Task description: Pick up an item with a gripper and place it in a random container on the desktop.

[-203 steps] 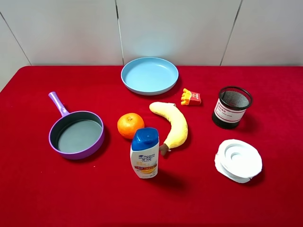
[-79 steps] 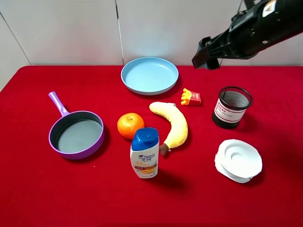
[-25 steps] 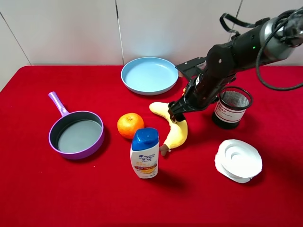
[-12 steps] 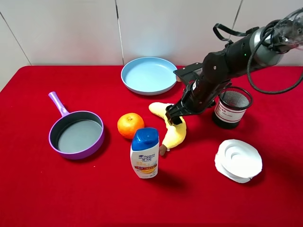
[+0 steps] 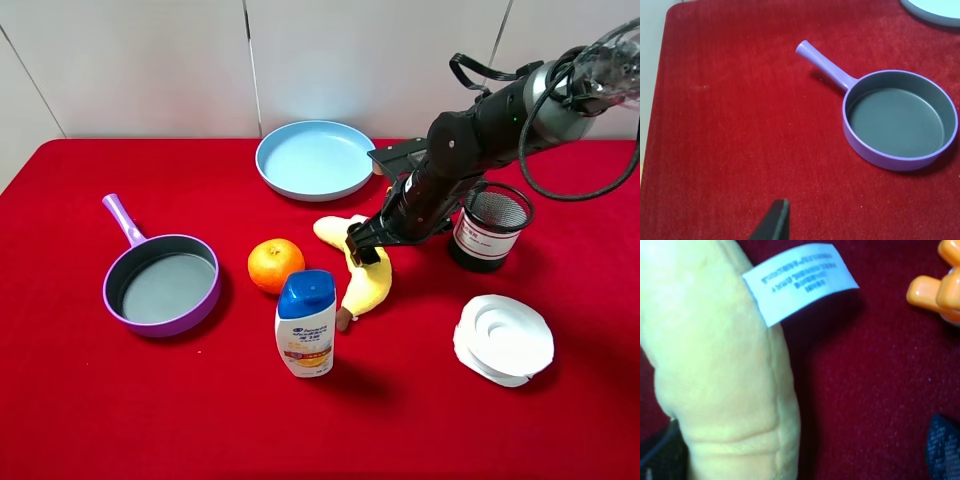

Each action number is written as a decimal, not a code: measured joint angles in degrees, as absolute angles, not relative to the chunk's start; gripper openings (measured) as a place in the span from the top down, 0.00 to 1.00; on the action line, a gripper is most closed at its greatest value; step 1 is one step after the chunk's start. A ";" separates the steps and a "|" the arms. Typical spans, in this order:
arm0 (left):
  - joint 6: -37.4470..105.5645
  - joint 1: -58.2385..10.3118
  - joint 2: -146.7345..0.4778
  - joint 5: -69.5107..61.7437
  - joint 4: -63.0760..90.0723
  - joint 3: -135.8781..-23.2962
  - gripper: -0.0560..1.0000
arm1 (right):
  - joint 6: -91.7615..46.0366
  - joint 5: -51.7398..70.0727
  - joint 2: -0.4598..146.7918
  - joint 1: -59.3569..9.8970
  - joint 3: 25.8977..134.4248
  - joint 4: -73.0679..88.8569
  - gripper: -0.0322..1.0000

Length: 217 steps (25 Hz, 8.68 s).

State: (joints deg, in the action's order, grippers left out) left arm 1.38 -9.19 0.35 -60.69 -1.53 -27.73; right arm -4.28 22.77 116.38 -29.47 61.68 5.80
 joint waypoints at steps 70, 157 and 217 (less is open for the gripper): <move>1.38 -9.19 0.35 -60.69 -1.53 -27.73 0.01 | -5.15 26.18 109.75 -29.97 61.58 9.44 0.88; 1.38 -9.19 0.35 -60.69 -1.53 -27.73 0.01 | -15.89 38.82 141.52 -24.75 118.45 6.91 0.88; 1.38 -9.19 0.35 -60.69 -1.53 -27.73 0.01 | -16.06 46.74 141.00 -24.62 118.45 10.31 0.30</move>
